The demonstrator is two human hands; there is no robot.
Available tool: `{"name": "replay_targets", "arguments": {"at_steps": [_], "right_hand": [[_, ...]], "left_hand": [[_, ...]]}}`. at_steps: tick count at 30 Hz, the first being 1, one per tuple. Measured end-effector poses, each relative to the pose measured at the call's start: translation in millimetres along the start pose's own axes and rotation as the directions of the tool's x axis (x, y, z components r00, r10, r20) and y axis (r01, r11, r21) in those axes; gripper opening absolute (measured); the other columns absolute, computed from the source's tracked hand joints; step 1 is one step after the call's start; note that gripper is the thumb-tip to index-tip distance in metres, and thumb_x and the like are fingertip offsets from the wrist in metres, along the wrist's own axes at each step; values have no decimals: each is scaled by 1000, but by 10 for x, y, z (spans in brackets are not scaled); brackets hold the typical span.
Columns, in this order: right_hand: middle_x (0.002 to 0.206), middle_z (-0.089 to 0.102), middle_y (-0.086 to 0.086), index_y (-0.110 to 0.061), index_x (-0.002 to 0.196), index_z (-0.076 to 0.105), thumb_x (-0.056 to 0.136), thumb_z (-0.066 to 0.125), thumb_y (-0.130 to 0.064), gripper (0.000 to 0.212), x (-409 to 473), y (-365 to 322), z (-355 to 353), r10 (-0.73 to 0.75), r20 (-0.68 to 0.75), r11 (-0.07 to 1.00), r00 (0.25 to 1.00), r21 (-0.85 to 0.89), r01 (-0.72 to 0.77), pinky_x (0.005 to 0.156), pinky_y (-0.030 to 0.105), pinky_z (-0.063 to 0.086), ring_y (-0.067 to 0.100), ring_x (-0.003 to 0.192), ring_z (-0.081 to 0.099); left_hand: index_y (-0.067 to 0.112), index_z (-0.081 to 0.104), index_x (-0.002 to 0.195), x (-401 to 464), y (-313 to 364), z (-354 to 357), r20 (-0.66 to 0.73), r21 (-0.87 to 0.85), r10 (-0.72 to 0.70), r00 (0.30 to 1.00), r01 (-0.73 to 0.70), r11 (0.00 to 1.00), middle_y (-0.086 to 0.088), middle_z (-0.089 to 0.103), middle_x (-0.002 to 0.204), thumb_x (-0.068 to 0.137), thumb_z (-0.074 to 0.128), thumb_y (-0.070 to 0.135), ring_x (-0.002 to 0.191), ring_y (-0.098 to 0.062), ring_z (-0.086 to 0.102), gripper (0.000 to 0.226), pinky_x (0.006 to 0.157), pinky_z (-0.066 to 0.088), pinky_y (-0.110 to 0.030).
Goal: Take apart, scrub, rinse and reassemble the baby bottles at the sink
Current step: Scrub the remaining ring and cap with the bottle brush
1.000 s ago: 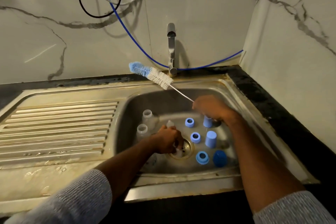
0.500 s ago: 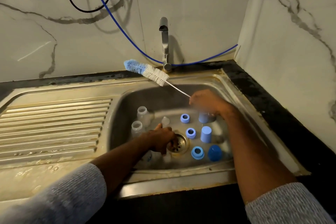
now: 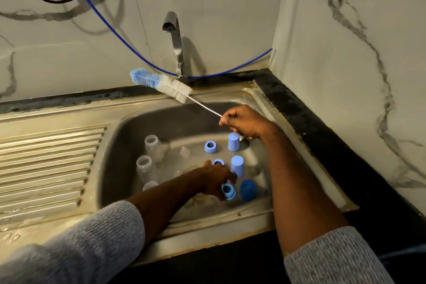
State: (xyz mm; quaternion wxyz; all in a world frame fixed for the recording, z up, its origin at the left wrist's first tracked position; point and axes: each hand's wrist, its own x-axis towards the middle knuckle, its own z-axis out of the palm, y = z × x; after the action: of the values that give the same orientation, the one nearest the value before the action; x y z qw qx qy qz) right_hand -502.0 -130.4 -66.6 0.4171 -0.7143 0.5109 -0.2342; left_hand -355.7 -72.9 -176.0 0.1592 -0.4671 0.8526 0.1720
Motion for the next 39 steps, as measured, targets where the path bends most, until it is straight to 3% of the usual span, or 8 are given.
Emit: {"name": "replay_targets", "arguments": {"at_steps": [5,9,13,15,17,24,30,39], "right_hand": [[58,49,-4,-9,98,74,100,57,-21,22,28,-26,26,-52,-14,999,999,5,52,35,13,29,-1,36,39],[57,49,-2,-9,98,75,104,51,-24,28,80,6,54,-53,-15,996,998,69,54,45,13,34,-1,41,41],[58,54,-2,-12,95,76,100,56,-21,22,206,33,205,-69,-53,992,996,104,74,60,23,41,8,55,48],[56,54,-3,-14,90,75,99,58,-17,20,237,15,293,-112,-95,984,989,130,124,64,25,42,7,55,48],[56,54,-8,-14,90,74,100,56,-13,20,245,-47,407,-174,-96,971,980,151,187,61,18,42,0,52,47],[67,54,-3,-28,85,67,103,55,-27,22,281,-139,749,-230,20,964,973,141,225,66,27,42,9,64,48],[69,54,-1,-27,86,68,101,57,-25,19,268,-78,688,-224,89,974,971,64,219,64,26,44,10,65,48],[88,72,-1,-32,92,72,100,59,-27,17,241,-101,654,-243,60,968,968,-50,246,85,41,55,17,85,67]], "left_hand": [[23,59,129,-62,-19,15,2,25,-19,1000,19,1000,-1,58,129,88,74,41,119,-22,51,47,100,35,-43],[13,67,104,-228,-248,-197,-273,-508,-191,943,27,861,-2,67,100,87,78,31,86,-13,60,27,79,46,-29],[12,61,113,-701,-484,-501,-275,-961,-489,828,-248,121,-11,67,93,100,61,13,69,-14,66,13,54,43,-24],[11,60,118,-905,-605,-563,-207,-866,-572,793,-421,-271,-11,68,95,103,55,19,68,-15,68,18,53,46,-23],[10,62,119,-1085,-739,-547,-183,-746,-624,759,-521,-415,-8,70,96,101,57,27,72,-12,69,25,60,49,-23],[12,63,113,-1272,-894,-663,-321,-470,-752,576,-786,-402,-12,72,108,76,68,6,98,-22,70,38,83,60,-30],[4,59,129,-1343,-945,-713,-311,-410,-768,560,-808,-423,-20,70,120,86,63,9,109,-29,71,44,96,55,-35],[5,62,110,-1418,-1016,-726,-194,-618,-628,754,-591,-518,-5,62,72,105,34,52,59,-10,56,55,55,50,-21]]}}
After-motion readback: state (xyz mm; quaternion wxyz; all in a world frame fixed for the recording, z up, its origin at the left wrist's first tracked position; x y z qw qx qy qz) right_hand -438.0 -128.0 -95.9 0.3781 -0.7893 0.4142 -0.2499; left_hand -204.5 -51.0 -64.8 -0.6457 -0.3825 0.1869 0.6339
